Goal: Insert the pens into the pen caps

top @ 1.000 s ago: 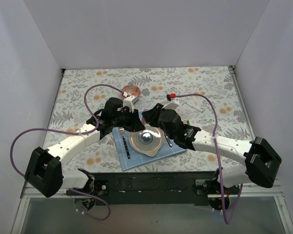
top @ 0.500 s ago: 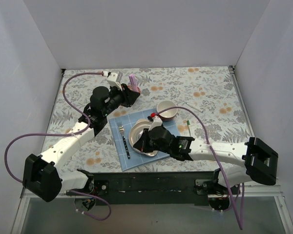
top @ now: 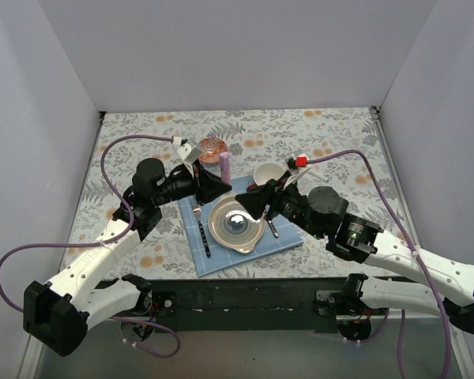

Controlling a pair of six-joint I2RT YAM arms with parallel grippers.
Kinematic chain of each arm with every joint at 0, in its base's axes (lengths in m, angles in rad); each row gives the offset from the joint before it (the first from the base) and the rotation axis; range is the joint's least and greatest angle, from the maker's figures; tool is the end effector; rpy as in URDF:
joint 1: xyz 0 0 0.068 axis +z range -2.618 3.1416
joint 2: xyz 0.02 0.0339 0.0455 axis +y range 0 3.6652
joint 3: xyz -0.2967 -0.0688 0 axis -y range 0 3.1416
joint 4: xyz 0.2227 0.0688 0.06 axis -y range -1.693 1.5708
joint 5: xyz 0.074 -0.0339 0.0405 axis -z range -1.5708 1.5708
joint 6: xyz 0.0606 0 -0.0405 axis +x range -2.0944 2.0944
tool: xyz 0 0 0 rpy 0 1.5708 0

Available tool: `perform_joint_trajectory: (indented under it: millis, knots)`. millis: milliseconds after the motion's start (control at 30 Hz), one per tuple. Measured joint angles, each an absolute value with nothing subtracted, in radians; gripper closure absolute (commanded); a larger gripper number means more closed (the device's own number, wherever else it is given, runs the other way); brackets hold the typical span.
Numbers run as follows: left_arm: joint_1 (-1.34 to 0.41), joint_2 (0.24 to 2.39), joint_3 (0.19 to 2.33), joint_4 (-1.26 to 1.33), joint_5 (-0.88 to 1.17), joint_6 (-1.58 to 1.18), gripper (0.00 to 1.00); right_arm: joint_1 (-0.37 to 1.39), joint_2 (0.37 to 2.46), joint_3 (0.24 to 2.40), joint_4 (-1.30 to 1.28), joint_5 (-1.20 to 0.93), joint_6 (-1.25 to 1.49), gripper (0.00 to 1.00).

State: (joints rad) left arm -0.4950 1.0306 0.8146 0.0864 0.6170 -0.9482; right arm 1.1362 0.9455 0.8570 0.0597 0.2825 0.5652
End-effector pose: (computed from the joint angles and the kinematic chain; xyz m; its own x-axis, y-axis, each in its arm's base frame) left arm 0.1771 -0.1354 0.3629 -0.7912 -0.3258 -0.5175 0.4280 0.3095 -0.8492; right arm 0.1019 0.1794 0.3903 -0.4139 0.3299 -0.8484 -0.6300 0.5689 0.5286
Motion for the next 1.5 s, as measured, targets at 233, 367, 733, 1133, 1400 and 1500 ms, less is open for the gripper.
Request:
perform_joint_trajectory:
  millis: [233, 367, 733, 1133, 1400, 1500]
  knots:
    - [-0.498, 0.968, 0.696, 0.091, 0.785, -0.967, 1.0, 1.043, 0.995, 1.09, 0.039, 0.245, 0.436, 0.29]
    - [-0.5, 0.966, 0.68, 0.1, 0.846, -0.976, 1.0, 1.003, 1.101, 1.203, 0.028, 0.143, 0.414, 0.3]
    - [-0.5, 0.95, 0.676, 0.152, 0.905, -1.002, 1.0, 0.99, 1.204, 1.169, 0.025, -0.043, 0.438, 0.68]
    - [-0.506, 0.951, 0.663, 0.176, 0.905, -1.078, 1.0, 0.968, 1.182, 1.04, 0.196, -0.08, 0.468, 0.99]
    - [-0.521, 0.976, 0.663, 0.184, 0.885, -1.102, 1.0, 0.953, 1.134, 0.91, 0.344, -0.069, 0.505, 0.99]
    - [-0.52, 0.99, 0.67, 0.162, 0.877, -1.1, 1.0, 0.948, 1.125, 0.868, 0.389, -0.051, 0.525, 0.99]
